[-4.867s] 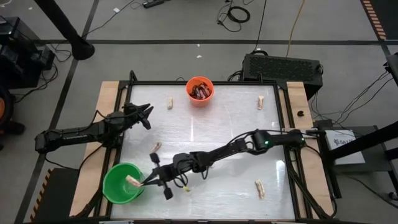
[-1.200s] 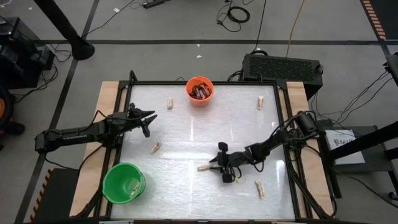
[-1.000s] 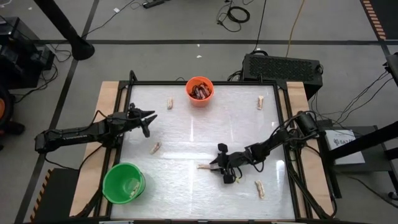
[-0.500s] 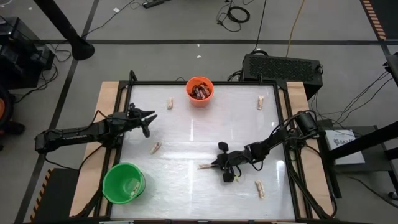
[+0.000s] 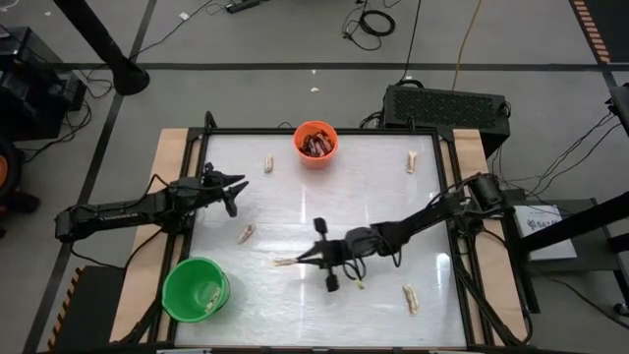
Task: Sort candy by brand, put in halloween buckets
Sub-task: Put the white chocolate bar into the green bucket
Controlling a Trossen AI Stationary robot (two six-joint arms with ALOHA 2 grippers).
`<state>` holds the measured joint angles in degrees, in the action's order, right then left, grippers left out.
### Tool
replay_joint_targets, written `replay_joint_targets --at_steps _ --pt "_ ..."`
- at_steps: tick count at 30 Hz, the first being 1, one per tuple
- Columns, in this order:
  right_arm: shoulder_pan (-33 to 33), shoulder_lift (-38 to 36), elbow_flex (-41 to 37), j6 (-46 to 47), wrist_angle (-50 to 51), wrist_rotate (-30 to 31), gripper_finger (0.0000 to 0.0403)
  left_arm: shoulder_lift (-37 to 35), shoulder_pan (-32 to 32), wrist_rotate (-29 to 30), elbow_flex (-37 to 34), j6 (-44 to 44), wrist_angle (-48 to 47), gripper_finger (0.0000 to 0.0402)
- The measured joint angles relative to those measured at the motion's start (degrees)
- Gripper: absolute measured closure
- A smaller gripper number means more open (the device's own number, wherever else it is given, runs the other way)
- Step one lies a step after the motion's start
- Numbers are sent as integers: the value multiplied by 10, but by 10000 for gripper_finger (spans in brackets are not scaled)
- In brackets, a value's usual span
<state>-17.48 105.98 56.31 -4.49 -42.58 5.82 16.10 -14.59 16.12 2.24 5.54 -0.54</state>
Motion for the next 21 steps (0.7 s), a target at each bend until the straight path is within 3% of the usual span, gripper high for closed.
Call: replay_joint_targets --at_steps 6,12,21 --pt "9 86 174 -32 33 -48 402 0 0 0 0 0 -5 283" --pt "14 229 361 -37 50 -51 402 0 0 0 0 0 -5 283" --pt "19 398 642 -37 179 -75 403 0 0 1 0 0 -4 283"
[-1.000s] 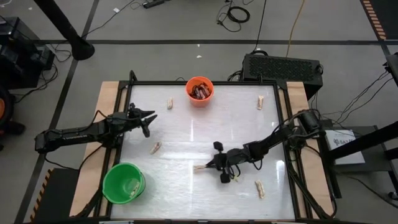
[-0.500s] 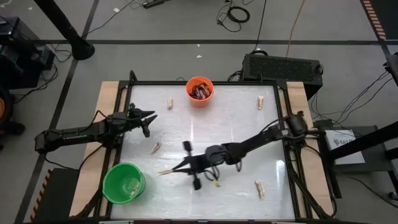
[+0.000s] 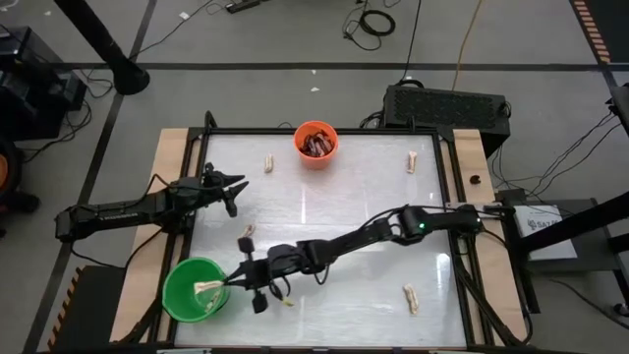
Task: Sort candy by brand, put in halloween buckets
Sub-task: Put the white chocolate bar into the green bucket
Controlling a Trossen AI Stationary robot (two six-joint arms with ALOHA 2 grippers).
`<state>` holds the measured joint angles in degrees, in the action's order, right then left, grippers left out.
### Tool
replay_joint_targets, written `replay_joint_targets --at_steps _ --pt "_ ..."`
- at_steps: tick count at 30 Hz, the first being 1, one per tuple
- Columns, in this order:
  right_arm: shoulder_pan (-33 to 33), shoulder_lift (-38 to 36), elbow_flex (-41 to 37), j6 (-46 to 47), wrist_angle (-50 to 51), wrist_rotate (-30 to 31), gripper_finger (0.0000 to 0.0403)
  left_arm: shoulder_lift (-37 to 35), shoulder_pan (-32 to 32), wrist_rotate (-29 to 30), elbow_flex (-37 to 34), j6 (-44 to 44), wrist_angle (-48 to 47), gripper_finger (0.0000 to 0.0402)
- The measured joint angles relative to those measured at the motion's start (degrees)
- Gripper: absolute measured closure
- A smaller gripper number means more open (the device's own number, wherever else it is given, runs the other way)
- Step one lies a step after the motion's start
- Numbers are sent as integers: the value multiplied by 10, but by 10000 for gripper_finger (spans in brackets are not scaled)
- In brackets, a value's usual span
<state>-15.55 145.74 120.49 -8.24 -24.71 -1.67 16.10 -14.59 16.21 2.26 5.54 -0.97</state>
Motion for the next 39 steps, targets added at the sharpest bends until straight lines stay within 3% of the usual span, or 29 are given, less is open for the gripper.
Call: replay_joint_targets --at_steps 8,17,32,39 --pt "1 86 134 11 -7 -6 403 0 0 1 0 0 0 283" --pt "5 102 142 28 0 -5 397 0 0 1 0 0 -1 283" --pt "6 101 142 14 28 2 282 0 0 1 0 0 0 283" --pt "11 24 141 5 229 1 263 0 0 1 0 0 -2 283"
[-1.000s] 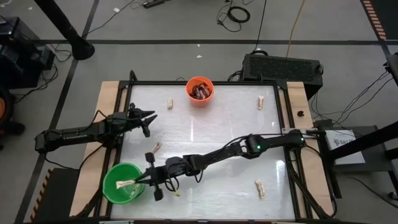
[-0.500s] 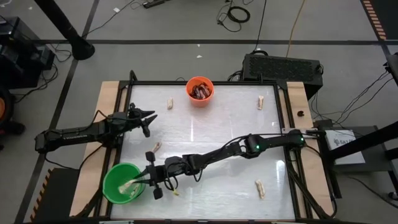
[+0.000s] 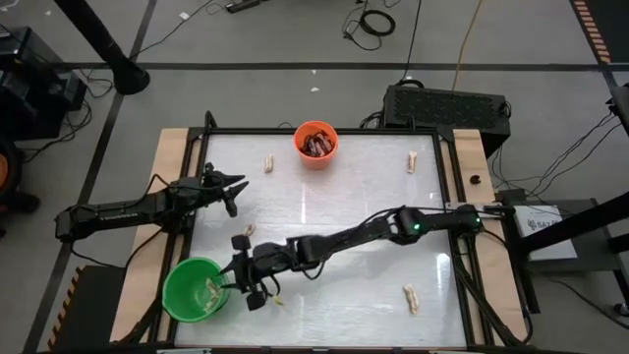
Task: Sort candy by brand, put in halloween buckets
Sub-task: Put the white chocolate bar into the green bucket
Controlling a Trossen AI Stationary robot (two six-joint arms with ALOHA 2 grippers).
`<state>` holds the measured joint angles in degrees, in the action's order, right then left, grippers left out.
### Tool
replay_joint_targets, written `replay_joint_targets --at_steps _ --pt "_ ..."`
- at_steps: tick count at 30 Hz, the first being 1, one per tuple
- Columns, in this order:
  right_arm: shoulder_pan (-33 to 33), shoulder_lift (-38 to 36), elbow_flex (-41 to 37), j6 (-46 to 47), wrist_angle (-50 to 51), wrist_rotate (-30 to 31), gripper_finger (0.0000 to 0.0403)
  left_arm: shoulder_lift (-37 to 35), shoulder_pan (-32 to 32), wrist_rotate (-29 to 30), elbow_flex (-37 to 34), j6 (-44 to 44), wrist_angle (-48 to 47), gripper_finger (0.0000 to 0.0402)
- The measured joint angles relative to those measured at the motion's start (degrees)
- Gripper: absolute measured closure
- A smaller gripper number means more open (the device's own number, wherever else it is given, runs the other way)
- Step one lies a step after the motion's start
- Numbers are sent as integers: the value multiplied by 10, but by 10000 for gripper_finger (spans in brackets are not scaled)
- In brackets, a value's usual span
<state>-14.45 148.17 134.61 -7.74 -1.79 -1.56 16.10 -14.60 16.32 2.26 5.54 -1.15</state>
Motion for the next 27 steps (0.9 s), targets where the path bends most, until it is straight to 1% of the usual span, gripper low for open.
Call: replay_joint_targets --at_steps 1,6,12,14,16,18,21,23,24,27 --pt "2 -22 0 -4 44 0 264 0 0 0 0 0 -2 283" --pt "19 -137 1 -11 342 1 267 0 0 0 0 0 -5 283" --pt "53 -253 1 102 686 4 268 0 0 0 0 0 -5 283" --pt "58 -278 1 133 792 4 268 0 0 0 0 0 -5 283" --pt "57 -291 1 159 874 3 268 0 0 0 0 0 -5 283" --pt "46 -302 -1 178 923 10 268 0 0 0 0 0 -6 283" --pt "10 -336 -32 195 908 15 268 0 0 0 0 0 -6 283" --pt "-20 -357 -56 206 917 13 268 0 0 0 0 0 -6 283" --pt "-38 -370 -75 216 918 14 268 0 0 0 0 0 -6 283" --pt "-96 -416 -165 267 898 19 268 0 0 0 0 0 -8 283"
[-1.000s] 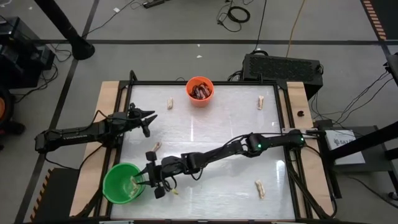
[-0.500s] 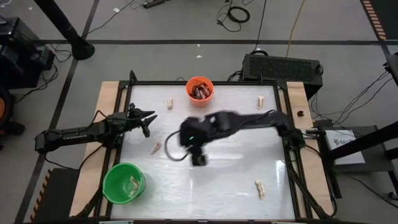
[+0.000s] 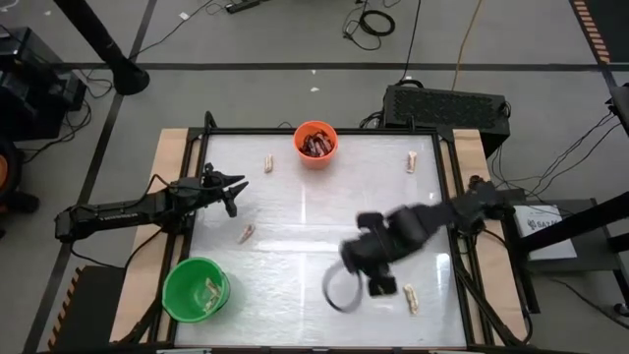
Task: Sort candy by brand, put in halloween buckets
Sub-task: Put the white chocolate bar into the green bucket
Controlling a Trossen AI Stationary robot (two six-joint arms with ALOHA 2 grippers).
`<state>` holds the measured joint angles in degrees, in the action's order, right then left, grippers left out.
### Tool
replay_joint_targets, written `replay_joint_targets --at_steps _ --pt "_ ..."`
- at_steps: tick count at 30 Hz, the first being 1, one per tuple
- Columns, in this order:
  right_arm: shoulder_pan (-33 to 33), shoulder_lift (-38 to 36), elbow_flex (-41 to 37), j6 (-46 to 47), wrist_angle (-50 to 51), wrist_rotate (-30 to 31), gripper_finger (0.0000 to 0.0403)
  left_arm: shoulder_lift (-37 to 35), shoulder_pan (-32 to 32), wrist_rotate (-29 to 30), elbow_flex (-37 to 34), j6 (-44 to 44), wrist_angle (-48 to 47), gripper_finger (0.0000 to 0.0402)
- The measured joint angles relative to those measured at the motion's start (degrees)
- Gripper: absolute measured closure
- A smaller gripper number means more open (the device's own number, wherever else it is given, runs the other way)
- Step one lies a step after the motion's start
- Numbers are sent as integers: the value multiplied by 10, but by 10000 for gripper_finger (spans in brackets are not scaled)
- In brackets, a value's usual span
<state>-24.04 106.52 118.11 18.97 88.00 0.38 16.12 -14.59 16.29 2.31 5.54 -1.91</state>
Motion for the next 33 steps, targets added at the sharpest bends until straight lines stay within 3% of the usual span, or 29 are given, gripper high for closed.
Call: replay_joint_targets --at_steps 4,9,16,21,28,33 --pt "-81 -82 -155 144 -8 39 268 0 0 0 0 0 0 283" --pt "-170 -177 -367 380 -79 37 268 0 0 0 0 0 0 283" --pt "-244 -263 -570 609 -252 -20 268 0 0 0 0 0 0 283" --pt "-256 -271 -630 693 -296 -28 268 0 0 0 0 0 0 283" --pt "-247 -271 -640 747 -299 -30 268 0 0 0 0 0 0 283" --pt "-247 -262 -640 765 -345 24 268 0 0 0 0 0 0 283"
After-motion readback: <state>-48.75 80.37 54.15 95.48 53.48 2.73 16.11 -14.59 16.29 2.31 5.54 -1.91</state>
